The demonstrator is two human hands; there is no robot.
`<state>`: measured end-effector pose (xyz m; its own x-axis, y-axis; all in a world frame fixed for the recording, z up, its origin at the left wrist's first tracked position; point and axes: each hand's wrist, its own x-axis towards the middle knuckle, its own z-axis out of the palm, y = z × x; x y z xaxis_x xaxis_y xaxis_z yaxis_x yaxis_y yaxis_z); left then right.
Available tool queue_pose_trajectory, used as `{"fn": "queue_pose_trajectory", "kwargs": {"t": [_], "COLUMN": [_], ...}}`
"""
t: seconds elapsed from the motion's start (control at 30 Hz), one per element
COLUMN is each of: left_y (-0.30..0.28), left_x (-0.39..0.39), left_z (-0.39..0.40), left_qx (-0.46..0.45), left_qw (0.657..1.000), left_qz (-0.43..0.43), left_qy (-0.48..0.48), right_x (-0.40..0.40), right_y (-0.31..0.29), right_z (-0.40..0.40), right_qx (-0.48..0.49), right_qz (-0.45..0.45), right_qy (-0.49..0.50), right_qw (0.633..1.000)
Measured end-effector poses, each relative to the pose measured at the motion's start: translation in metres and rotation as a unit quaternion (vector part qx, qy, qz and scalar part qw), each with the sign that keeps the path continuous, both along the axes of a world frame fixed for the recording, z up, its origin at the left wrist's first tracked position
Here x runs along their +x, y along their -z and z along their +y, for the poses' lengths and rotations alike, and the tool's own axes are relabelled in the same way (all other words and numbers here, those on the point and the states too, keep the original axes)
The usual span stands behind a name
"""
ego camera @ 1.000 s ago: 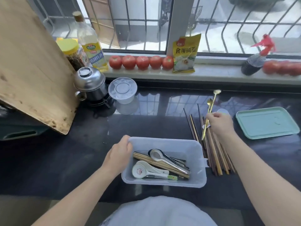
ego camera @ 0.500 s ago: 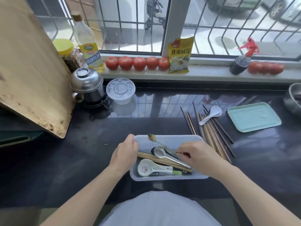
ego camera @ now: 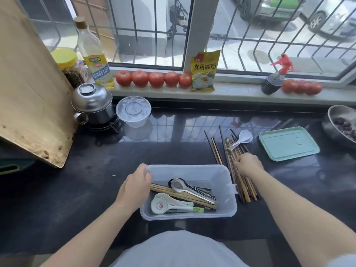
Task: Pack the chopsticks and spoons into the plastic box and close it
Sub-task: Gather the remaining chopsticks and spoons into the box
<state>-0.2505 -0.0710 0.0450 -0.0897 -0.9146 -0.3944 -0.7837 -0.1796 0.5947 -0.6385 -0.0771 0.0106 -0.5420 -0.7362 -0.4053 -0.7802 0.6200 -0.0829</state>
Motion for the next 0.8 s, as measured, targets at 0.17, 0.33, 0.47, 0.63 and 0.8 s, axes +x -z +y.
{"fn": "queue_pose_trajectory", "kwargs": {"t": [0.17, 0.33, 0.47, 0.63, 0.8], "left_y": [-0.002, -0.002, -0.002, -0.001, -0.001], "left_x": [-0.003, -0.002, -0.002, -0.001, -0.001], "left_z": [0.001, 0.000, 0.000, -0.001, -0.001], "left_qx": [0.009, 0.006, 0.003, 0.005, 0.001], "left_qw": [1.000, 1.000, 1.000, 1.000, 1.000], "left_qz": [-0.010, -0.004, 0.003, 0.002, 0.003], "left_qy": [-0.009, -0.008, -0.005, 0.004, 0.006], "right_x": [0.012, 0.019, 0.074, 0.129, 0.137], "right_y": [0.028, -0.033, -0.106, -0.056, -0.039], "right_z": [-0.001, -0.003, 0.030, 0.047, 0.045], "right_qx": [-0.022, -0.205, -0.185, 0.070, -0.099], "right_qz": [-0.010, -0.046, -0.278, 0.024, 0.079], "right_qy": [0.028, 0.007, -0.214, -0.457, -0.458], "right_qw": [0.999, 0.978, 0.918, 0.887, 0.880]}}
